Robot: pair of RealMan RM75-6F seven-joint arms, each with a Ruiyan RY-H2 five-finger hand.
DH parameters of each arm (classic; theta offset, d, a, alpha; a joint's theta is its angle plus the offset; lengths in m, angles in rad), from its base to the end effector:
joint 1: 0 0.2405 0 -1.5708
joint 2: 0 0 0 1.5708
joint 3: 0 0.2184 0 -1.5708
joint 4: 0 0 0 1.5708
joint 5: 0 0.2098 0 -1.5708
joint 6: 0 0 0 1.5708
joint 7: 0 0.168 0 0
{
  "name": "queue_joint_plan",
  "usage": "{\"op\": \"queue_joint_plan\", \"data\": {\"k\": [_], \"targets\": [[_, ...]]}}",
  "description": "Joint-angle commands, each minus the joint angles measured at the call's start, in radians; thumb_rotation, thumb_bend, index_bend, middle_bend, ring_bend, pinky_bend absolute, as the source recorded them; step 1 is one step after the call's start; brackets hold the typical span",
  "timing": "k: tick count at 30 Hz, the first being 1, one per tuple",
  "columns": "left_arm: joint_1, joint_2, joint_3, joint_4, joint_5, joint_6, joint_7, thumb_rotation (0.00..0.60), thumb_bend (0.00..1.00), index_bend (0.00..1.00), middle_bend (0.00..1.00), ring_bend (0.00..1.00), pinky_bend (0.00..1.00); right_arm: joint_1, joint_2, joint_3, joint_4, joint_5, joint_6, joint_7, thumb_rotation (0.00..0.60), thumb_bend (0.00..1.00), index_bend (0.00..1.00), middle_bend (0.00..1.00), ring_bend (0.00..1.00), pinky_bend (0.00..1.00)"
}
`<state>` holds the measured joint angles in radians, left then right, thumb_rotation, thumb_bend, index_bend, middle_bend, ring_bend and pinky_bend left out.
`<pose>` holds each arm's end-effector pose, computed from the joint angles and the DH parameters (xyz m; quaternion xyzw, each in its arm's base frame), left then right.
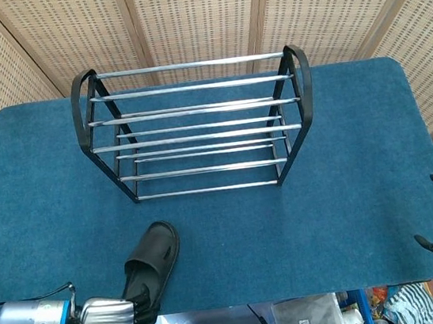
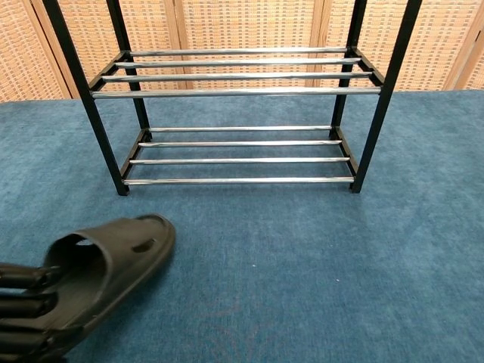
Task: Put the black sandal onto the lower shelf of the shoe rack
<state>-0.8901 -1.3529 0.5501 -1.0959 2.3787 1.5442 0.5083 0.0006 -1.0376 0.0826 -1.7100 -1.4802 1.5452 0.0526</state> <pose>-0.1879 0.1849 0.0215 -0.8814 0.3390 -0.3234 0.0603 -0.2768 -0.1845 0.1722 0.5419 -0.4066 0.4108 0.6101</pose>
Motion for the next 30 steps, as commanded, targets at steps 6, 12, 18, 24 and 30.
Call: {"op": "queue_joint_plan", "data": {"k": [6,12,18,24,30], "targets": [[-0.118,0.099,-0.114,-0.195,-0.007,-0.232,0.110,0.600,0.12,0.78,0.57,0.44,0.41,0.002,0.003,0.003,0.000,0.016,-0.012,0.000,0.600,0.00,0.00,0.00,0.00,0.00],[-0.121,0.120,-0.149,-0.236,-0.005,-0.283,0.140,0.600,0.12,0.79,0.58,0.44,0.41,0.001,0.006,0.004,0.000,0.018,-0.010,0.008,0.600,0.00,0.00,0.00,0.00,0.00],[-0.108,0.147,-0.168,-0.288,0.014,-0.317,0.190,0.600,0.12,0.79,0.58,0.44,0.41,0.000,0.005,0.001,0.000,0.012,-0.009,0.008,0.600,0.00,0.00,0.00,0.00,0.00],[-0.075,0.186,-0.207,-0.327,-0.001,-0.346,0.273,0.600,0.12,0.79,0.58,0.44,0.41,-0.001,0.006,-0.002,-0.003,0.008,-0.008,0.003,0.600,0.00,0.00,0.00,0.00,0.00],[-0.051,0.200,-0.239,-0.351,0.001,-0.357,0.308,0.600,0.12,0.79,0.58,0.45,0.41,-0.001,0.008,-0.002,-0.004,0.009,-0.008,0.007,0.600,0.00,0.00,0.00,0.00,0.00]]}}
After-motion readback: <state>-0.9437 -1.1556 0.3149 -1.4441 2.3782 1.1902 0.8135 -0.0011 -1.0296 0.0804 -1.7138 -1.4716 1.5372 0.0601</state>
